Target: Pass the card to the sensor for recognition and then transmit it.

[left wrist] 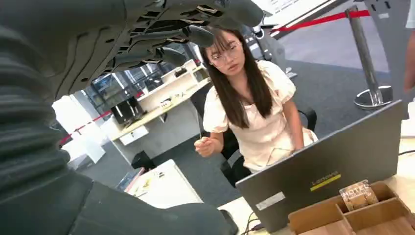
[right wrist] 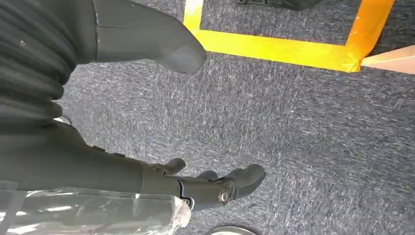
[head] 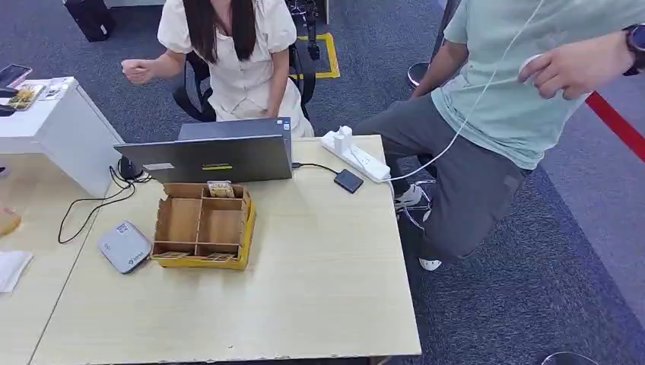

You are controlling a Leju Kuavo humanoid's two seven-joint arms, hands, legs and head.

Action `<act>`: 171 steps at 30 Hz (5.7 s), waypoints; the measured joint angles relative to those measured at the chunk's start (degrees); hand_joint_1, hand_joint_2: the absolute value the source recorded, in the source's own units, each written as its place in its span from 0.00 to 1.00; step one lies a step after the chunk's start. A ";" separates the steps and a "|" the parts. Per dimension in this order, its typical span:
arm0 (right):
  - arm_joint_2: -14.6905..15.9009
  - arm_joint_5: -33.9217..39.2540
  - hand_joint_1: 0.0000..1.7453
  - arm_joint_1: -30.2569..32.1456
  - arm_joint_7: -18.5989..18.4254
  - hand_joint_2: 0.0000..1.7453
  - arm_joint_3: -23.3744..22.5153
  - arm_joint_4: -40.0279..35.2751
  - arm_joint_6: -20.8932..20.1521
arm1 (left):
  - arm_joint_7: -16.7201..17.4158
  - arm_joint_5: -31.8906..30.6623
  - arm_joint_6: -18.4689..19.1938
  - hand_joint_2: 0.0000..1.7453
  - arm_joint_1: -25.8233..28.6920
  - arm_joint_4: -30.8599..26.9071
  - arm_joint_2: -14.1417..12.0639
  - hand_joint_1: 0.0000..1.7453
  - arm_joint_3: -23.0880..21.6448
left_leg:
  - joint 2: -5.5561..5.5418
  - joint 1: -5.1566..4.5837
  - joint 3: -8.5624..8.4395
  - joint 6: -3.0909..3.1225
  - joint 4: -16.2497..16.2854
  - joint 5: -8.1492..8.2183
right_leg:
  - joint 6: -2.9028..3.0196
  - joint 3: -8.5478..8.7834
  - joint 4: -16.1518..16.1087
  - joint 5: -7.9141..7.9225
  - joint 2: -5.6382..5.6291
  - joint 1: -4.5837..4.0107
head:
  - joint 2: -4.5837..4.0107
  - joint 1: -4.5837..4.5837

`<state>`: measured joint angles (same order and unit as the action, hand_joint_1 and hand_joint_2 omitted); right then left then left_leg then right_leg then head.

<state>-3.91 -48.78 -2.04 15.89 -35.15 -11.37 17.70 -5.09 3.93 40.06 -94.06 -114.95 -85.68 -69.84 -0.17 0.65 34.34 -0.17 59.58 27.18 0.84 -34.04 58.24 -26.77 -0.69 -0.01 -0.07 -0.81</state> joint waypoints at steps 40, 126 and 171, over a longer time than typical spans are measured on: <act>-0.02 -2.16 0.00 -0.53 0.53 1.00 -1.46 -0.02 0.02 | -4.33 -13.91 -40.74 1.00 23.04 2.51 -1.40 0.00 -14.75 | -0.03 -0.04 -0.08 0.00 0.00 0.00 | 0.00 0.00 -0.02 0.00 0.02 0.04 | 0.02 0.02; -0.87 -7.76 0.00 -0.36 0.57 1.00 -8.79 -0.07 -0.02 | 4.81 -69.57 -45.48 1.00 86.47 34.10 57.03 0.00 49.60 | 0.33 -0.19 -0.14 0.16 -0.02 0.09 | -0.24 -0.01 -0.14 0.08 -0.37 0.21 | 0.02 0.02; -0.87 -9.29 0.00 -0.35 0.79 1.00 -11.34 -0.07 -0.17 | 0.75 -64.50 -37.63 1.00 84.28 34.45 52.50 0.00 54.51 | 0.33 -0.16 -0.14 0.14 -0.02 0.08 | -0.23 -0.02 -0.13 0.08 -0.37 0.19 | 0.02 0.02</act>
<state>-4.79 -58.07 -2.39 16.68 -46.49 -11.43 17.53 -4.35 -60.57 2.43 -9.78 -80.50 -33.18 -15.32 0.16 0.49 34.21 -0.03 59.56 27.26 0.60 -34.06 58.11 -26.69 -1.07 0.18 -0.04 -0.79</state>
